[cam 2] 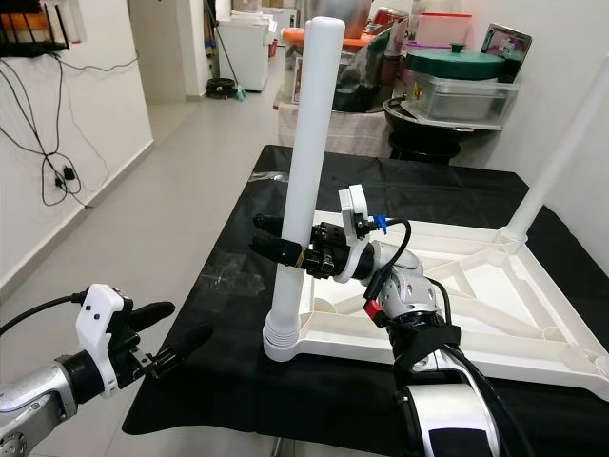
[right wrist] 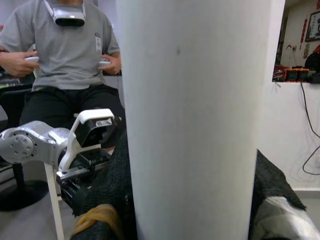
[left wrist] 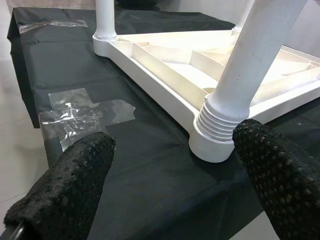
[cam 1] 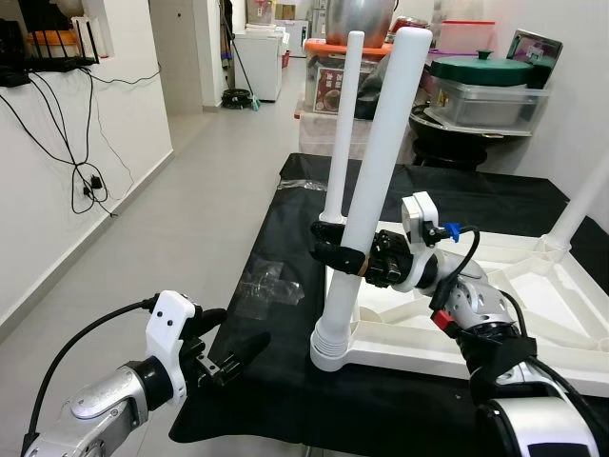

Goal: Building children table

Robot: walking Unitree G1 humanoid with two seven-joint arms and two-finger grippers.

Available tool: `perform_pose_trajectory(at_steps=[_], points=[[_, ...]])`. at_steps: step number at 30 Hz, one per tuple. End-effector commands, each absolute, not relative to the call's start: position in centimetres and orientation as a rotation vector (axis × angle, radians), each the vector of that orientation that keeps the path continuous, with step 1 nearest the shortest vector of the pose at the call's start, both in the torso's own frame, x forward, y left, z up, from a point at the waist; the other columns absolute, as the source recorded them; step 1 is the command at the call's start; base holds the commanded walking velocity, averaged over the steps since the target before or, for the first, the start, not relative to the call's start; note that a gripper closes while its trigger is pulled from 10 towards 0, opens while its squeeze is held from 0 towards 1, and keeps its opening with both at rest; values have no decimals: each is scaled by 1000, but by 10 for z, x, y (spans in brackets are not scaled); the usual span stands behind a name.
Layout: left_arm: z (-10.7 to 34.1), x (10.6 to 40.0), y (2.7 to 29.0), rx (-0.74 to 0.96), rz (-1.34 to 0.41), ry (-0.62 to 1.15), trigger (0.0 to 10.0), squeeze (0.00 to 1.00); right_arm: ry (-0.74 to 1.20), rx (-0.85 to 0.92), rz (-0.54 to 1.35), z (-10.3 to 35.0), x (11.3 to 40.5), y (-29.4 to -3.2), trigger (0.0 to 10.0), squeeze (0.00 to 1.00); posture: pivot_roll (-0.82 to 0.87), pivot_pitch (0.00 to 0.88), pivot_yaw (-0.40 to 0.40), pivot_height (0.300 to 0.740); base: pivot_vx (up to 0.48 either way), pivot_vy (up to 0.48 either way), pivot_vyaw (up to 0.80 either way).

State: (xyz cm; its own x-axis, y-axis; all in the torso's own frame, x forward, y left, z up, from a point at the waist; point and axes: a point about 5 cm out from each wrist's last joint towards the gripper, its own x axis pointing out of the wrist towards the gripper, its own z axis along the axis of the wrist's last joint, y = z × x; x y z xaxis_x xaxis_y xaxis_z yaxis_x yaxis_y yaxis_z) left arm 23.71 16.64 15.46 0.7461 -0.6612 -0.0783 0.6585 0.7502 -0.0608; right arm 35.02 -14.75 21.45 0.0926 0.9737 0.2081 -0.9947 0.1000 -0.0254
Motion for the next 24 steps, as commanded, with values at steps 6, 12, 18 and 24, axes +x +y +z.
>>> perform_pose_trajectory(at_steps=[6, 12, 18, 24], points=[[151, 237, 166, -16, -723, 105, 10000, 0, 14, 120, 1410, 178, 349, -148, 0, 0, 139, 0, -63, 740, 0, 0, 0], [151, 237, 166, -19, -720, 106, 10000, 0, 21, 118, 1377, 174, 349, -148, 0, 0, 137, 0, -62, 740, 0, 0, 0], [150, 238, 166, -21, -715, 103, 10000, 0, 14, 101, 1196, 165, 352, -156, 0, 0, 119, 0, -61, 740, 0, 0, 0], [149, 239, 164, -31, -710, 101, 10000, 0, -9, 96, 1016, 160, 353, -165, 0, 0, 111, 0, -61, 740, 0, 0, 0]])
